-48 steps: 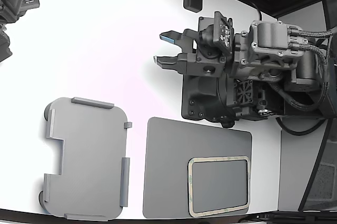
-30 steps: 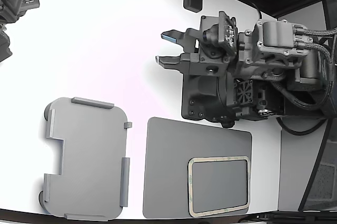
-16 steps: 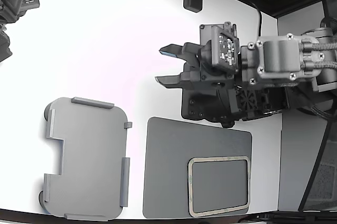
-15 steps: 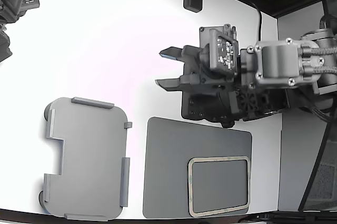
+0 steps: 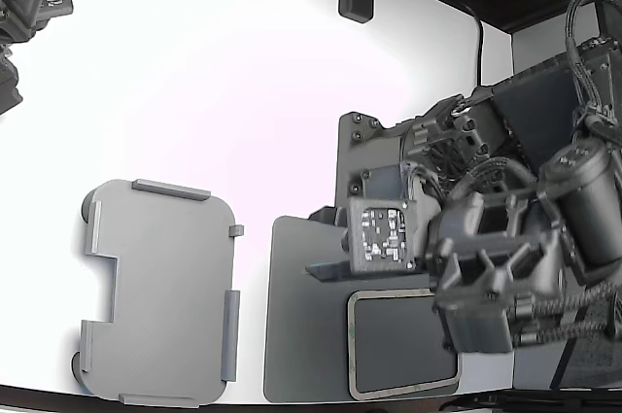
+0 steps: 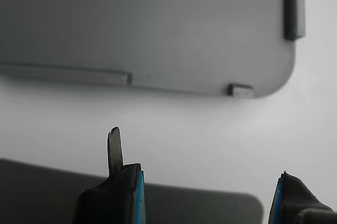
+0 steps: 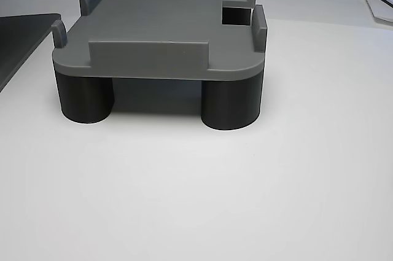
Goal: Move top rectangular frame to the holder.
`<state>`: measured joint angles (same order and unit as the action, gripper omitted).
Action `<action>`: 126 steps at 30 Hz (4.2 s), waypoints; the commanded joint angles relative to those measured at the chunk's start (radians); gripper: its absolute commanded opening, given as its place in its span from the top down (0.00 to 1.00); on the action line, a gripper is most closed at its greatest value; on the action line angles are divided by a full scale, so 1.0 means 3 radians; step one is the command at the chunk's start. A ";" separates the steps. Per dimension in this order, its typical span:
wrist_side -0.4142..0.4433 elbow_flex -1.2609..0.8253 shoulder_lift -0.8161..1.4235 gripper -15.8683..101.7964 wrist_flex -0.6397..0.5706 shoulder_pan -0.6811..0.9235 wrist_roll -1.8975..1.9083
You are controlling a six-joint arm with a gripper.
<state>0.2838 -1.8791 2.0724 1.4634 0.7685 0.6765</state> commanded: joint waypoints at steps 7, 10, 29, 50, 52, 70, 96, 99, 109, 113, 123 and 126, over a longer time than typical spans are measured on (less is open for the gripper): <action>-0.0097 0.0169 -0.0312 0.02 0.0225 0.0752 0.1043; -0.0205 0.0082 -0.0353 0.02 0.0210 0.0910 0.1222; -0.0711 -0.0302 -0.0542 0.02 0.0220 0.1851 0.2240; -0.0747 -0.1140 -0.0297 0.10 -0.0348 0.2096 0.2321; -0.0767 -0.1161 -0.0297 0.13 -0.0358 0.2096 0.2337; -0.0818 -0.1355 -0.0169 0.21 -0.0378 0.2086 0.2311; -0.0798 -0.1575 -0.0112 0.60 -0.0547 0.2066 0.2327; -0.0803 -0.1549 -0.0118 0.79 -0.0532 0.2056 0.2327; -0.0823 -0.0869 -0.0199 0.96 -0.0128 0.1877 0.2265; -0.0644 -0.0174 -0.0358 0.96 0.0291 0.1749 0.2516; -0.0281 0.0736 -0.0445 0.95 0.0639 0.1125 0.3630; -0.0210 0.0741 -0.0455 0.95 0.0639 0.0895 0.3999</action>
<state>0.2040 -1.6828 1.9144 1.6460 1.0953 1.7902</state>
